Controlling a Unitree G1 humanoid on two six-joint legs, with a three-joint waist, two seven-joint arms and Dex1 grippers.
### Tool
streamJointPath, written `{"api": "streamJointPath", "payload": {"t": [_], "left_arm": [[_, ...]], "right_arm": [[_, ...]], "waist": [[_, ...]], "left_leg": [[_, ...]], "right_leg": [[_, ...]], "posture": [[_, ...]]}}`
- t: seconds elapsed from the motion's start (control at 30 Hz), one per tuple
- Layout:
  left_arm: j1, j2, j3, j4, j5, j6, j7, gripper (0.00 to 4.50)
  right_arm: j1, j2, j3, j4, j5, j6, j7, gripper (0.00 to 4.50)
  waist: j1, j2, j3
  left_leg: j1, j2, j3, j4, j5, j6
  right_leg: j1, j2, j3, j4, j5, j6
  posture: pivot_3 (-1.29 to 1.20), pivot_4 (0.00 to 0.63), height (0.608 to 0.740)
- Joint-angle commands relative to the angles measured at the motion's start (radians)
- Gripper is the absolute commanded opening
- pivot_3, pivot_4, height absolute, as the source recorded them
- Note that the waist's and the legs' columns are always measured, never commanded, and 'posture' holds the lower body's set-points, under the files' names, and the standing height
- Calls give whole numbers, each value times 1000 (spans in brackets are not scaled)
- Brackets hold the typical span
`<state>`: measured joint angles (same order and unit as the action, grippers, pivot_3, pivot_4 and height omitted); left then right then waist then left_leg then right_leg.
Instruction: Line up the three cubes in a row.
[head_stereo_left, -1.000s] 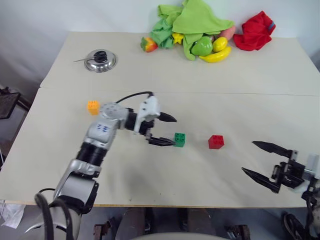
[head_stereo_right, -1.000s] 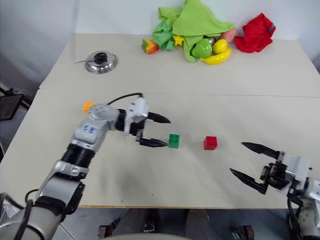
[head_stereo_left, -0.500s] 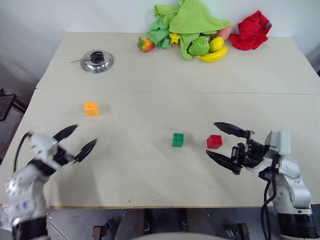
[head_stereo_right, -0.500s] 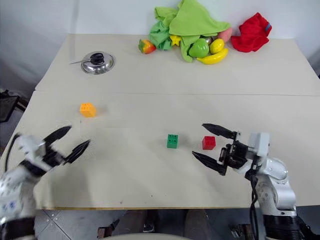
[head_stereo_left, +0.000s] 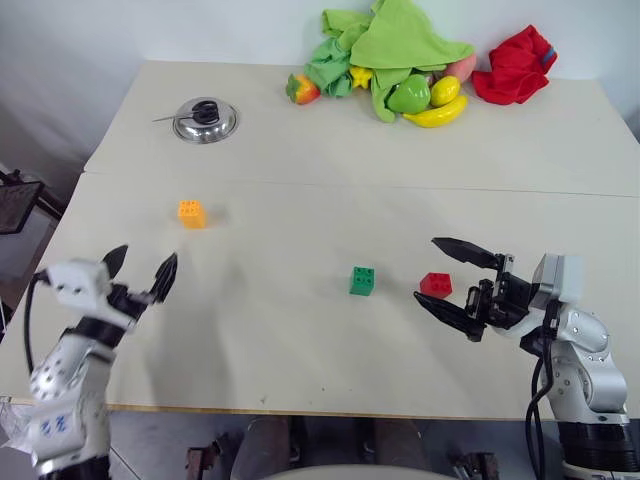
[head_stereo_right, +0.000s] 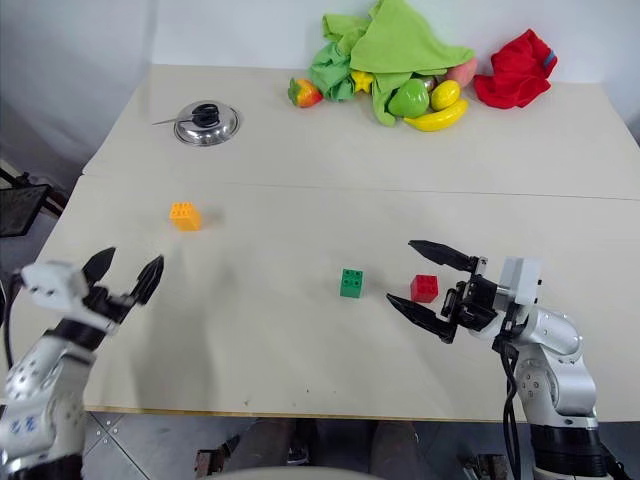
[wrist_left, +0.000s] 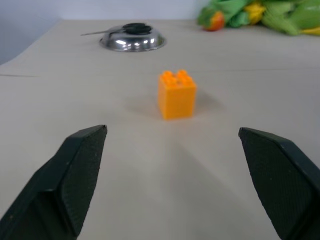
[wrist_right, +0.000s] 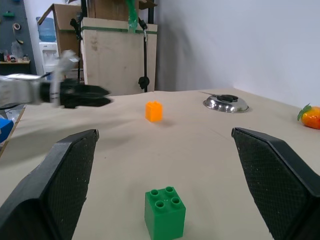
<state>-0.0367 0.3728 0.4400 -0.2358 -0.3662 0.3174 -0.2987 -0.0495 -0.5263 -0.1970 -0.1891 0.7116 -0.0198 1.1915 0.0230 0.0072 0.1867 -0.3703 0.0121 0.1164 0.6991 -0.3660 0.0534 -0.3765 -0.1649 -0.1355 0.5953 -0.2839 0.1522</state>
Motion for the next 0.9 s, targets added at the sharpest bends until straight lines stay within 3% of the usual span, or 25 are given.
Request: {"api": "streamJointPath", "payload": {"t": [0.03,0.27,0.43,0.53,0.77,0.83,0.9], "left_arm": [[-115,-23,-24,-6,31,131,163,4480],[-328,-56,-120,155,80,190,235,4480],[-386,-51,-151,237,121,199,259,4480],[-390,-47,-158,253,135,202,261,3907],[-393,7,-188,278,135,198,160,1734],[-400,54,-198,302,106,159,40,1504],[-406,159,-257,339,74,36,-257,1504]], "right_arm": [[17,-16,-13,-45,13,16,1,4500],[23,-12,-8,-72,12,38,-20,4500],[23,-2,-3,-87,10,45,-35,4500],[30,2,-4,-95,8,41,-44,4500],[56,11,-12,-109,-3,24,-63,4500],[64,7,-24,-111,-4,19,-66,4500],[83,-8,-51,-112,-2,16,-65,4500]], "waist": [[-1,0,0],[-2,-1,0],[0,-1,0],[0,-1,0],[1,-1,0],[0,-1,0],[-1,-1,0]], "left_leg": [[0,0,0,0,0,0],[0,0,2,0,0,0],[0,0,2,0,0,0],[0,0,2,0,0,0],[0,0,2,0,0,0],[0,0,2,0,0,-1],[0,0,2,0,0,-1]], "right_leg": [[0,0,0,0,0,0],[0,2,0,-1,0,0],[0,2,0,-1,0,0],[0,2,0,-1,0,0],[0,2,0,-1,0,0],[0,2,0,-2,0,0],[0,3,0,-2,0,0]], "posture": [[0,150,740],[0,150,740],[0,150,740],[0,150,740],[0,150,740],[0,150,740],[0,150,740]]}}
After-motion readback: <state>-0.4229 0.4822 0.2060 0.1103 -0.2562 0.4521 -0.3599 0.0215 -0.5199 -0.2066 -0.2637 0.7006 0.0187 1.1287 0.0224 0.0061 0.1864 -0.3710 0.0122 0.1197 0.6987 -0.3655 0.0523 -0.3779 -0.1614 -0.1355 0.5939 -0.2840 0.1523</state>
